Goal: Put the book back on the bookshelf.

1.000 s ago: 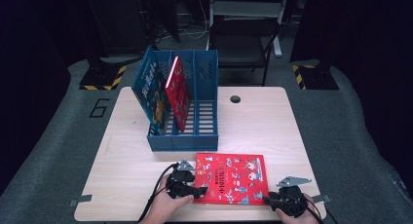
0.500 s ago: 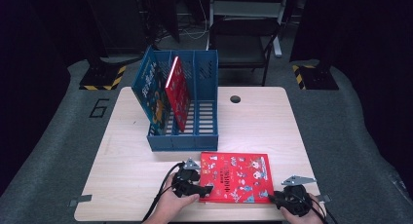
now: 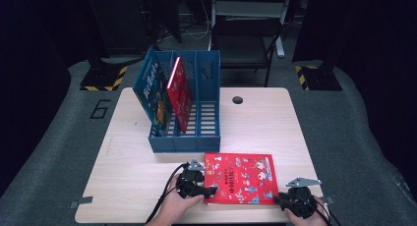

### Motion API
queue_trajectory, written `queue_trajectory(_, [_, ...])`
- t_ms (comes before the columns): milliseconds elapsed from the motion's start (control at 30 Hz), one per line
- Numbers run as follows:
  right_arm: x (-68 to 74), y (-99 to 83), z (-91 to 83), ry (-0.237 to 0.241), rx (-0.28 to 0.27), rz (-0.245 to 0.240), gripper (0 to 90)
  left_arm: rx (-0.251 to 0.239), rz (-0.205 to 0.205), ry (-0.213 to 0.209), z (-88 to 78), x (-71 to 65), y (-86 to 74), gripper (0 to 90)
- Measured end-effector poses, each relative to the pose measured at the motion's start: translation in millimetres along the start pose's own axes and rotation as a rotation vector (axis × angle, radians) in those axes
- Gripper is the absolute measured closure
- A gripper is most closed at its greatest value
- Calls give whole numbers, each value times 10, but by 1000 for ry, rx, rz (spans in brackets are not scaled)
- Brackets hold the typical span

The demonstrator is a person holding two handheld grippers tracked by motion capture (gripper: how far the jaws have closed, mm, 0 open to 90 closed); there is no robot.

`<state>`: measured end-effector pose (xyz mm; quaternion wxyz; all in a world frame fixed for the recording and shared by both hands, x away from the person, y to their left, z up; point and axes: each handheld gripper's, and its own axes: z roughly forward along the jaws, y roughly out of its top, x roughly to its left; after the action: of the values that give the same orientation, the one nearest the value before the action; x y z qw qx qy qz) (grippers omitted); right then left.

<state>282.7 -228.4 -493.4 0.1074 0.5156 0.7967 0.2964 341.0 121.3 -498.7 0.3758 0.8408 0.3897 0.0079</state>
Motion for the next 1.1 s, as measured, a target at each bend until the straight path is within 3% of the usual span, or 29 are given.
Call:
queue_trajectory(100, [15, -10, -1, 0, 8, -17, 704, -7, 19, -1, -32, -8, -7, 313])
queue_trajectory(133, [-1, -9, 4, 3, 0, -24, 706, -7, 9, -13, -47, -11, -10, 313])
queue_trajectory(200, [-30, -18, 7, 19, -1, 8, 707, -15, 7, -13, -53, -5, -16, 302])
queue_trajectory(300, [-73, -30, 16, 33, -8, -4, 707, -16, -10, -31, -62, 15, -20, 264])
queue_trajectory(333, [-80, -28, 22, 34, -5, -2, 708, -22, -39, -51, -56, 21, -30, 254])
queue_trajectory(533, [-58, -24, 26, 22, -5, 10, 713, -3, -32, -78, -34, 15, -49, 216])
queue_trajectory(667, [-80, -28, 31, 26, -14, -6, 713, 7, -22, -97, -7, -16, -58, 200])
queue_trajectory(1100, [-104, -41, 32, 43, -21, 23, 714, -17, -34, -88, -31, -58, -59, 216])
